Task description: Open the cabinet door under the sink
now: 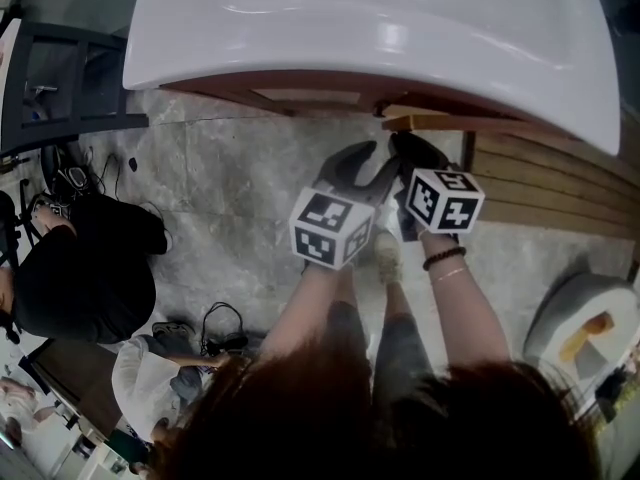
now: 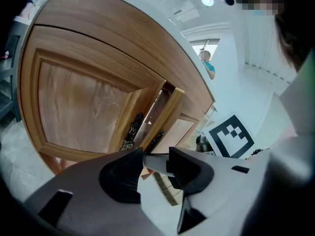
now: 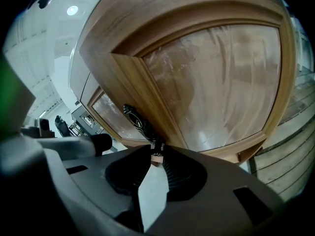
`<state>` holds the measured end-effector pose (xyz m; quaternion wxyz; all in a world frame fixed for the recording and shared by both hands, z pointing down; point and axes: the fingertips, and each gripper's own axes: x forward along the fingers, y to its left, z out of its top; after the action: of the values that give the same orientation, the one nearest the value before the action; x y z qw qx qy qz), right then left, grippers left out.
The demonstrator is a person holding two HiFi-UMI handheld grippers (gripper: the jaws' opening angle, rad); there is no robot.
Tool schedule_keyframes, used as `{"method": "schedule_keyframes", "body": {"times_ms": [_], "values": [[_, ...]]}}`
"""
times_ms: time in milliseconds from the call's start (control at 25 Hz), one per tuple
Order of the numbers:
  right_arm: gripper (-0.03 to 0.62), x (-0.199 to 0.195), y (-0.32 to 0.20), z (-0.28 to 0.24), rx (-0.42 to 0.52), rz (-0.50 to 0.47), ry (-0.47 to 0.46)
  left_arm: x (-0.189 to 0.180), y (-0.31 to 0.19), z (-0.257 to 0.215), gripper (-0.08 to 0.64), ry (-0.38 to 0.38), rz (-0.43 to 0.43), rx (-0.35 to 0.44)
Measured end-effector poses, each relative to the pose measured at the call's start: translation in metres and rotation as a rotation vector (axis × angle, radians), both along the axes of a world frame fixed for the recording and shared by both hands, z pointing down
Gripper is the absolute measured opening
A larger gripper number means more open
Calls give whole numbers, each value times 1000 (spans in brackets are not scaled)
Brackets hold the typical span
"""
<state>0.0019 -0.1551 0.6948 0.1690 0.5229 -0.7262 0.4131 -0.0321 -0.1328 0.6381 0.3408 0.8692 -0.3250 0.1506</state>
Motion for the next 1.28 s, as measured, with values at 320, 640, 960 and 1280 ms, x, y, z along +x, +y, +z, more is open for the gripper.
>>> {"method": "schedule_keyframes", "body": {"times_ms": [320,640,960,1280], "values": [[87,-1,9,-1,9,-16,5,15,-16,-19,198,-74,118,162],[87,1,13,-4,23,-34,-9,31,-23,-25,196,-62,280,259],[86,2,22,-1,34,-41,-15,34,-18,-20,130,-9,469,307],[87,3,29,-2,39,-33,-26,38,-9,-22,114,-53,591,367]]}}
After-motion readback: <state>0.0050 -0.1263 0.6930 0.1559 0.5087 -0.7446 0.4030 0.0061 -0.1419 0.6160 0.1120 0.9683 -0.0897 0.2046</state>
